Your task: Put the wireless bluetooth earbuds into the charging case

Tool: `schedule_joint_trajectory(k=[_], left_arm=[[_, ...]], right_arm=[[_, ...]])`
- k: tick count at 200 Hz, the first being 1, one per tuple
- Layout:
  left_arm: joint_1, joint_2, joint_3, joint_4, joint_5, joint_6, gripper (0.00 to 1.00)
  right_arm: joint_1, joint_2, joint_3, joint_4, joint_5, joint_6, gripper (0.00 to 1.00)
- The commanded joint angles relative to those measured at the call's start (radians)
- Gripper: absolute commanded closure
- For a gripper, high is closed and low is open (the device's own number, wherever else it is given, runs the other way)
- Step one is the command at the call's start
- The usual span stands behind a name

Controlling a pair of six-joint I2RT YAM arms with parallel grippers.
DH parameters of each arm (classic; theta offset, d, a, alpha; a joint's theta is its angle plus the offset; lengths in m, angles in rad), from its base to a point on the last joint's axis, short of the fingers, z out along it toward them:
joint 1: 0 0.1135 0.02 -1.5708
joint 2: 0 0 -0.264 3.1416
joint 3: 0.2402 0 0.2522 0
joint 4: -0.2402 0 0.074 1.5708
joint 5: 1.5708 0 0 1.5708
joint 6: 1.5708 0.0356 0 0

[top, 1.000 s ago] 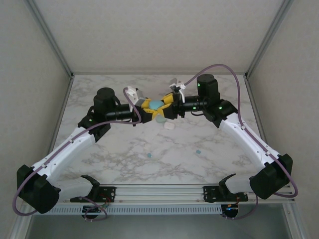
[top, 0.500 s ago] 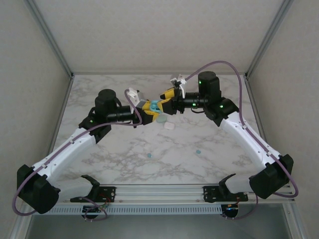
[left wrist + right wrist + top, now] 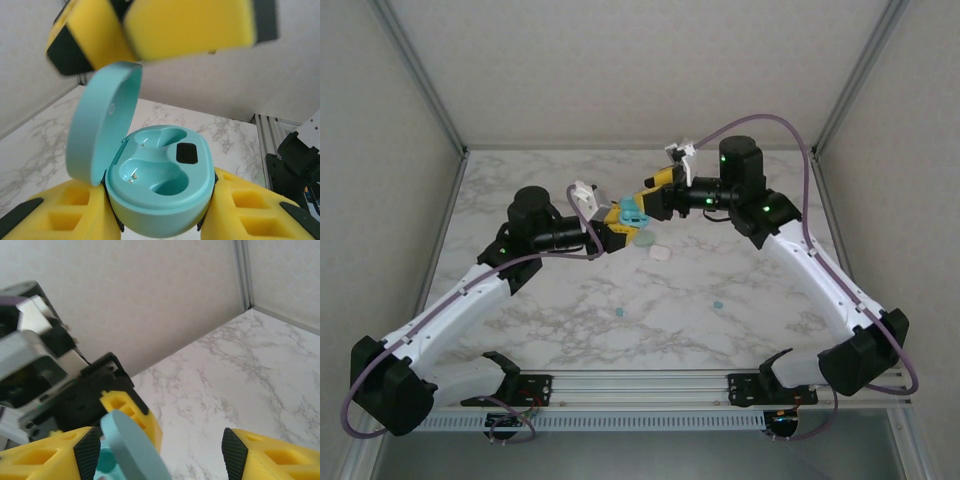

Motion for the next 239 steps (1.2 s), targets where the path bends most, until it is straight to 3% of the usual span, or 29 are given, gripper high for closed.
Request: schedule_joint_trajectory(k=[1, 36, 85, 98, 113, 127, 157, 169, 188, 196, 211, 226, 239], left_arm=[[-0.009, -0.024, -0.021, 0.089, -0.038, -0.021, 0.7], [-0.009, -0.025, -0.028, 0.111, -0.051, -0.027, 0.7], [-0.009, -0.035, -0.03, 0.111, -0.048, -0.037, 0.7], [-0.009, -0.036, -0.032, 0.11, -0.048, -0.04, 0.7], [-0.01, -0.038, -0.031, 0.108, -0.049, -0.04, 0.7], [-0.008, -0.036, -0.026, 0.098, -0.048, -0.039, 0.7], [-0.009, -0.026, -0.019, 0.107, -0.041, -0.047, 0.7], [-0.009, -0.021, -0.015, 0.107, -0.043, -0.047, 0.7], [-0.009, -0.013, -0.009, 0.108, -0.04, -0.05, 0.7], [-0.009, -0.01, -0.008, 0.111, -0.035, -0.055, 0.7], [-0.009, -0.006, -0.006, 0.113, -0.032, -0.06, 0.7], [-0.009, -0.006, -0.006, 0.115, -0.033, -0.062, 0.7], [-0.009, -0.007, -0.004, 0.116, -0.032, -0.063, 0.7]], right_arm=[[-0.003, -0.093, 0.046, -0.049, 0.062, 0.028, 0.3], [-0.043, -0.175, 0.004, -0.162, 0.318, 0.084, 0.29], [-0.213, -0.091, -0.015, -0.503, 0.455, 0.263, 0.36], [-0.259, -0.063, -0.056, -0.542, 0.433, 0.296, 0.46], [-0.267, -0.051, -0.092, -0.522, 0.344, 0.288, 0.48], [-0.265, -0.076, -0.128, -0.421, 0.181, 0.274, 0.48], [-0.257, -0.138, -0.143, -0.307, 0.049, 0.202, 0.46], [-0.254, -0.152, -0.139, -0.326, 0.083, 0.177, 0.44], [-0.261, -0.139, -0.114, -0.477, 0.388, 0.213, 0.42], [-0.272, -0.118, -0.099, -0.544, 0.453, 0.235, 0.45], [-0.281, -0.1, -0.098, -0.554, 0.364, 0.218, 0.46], [-0.281, -0.126, -0.14, -0.452, 0.165, 0.216, 0.46], [-0.28, -0.144, -0.145, -0.444, 0.17, 0.2, 0.46]])
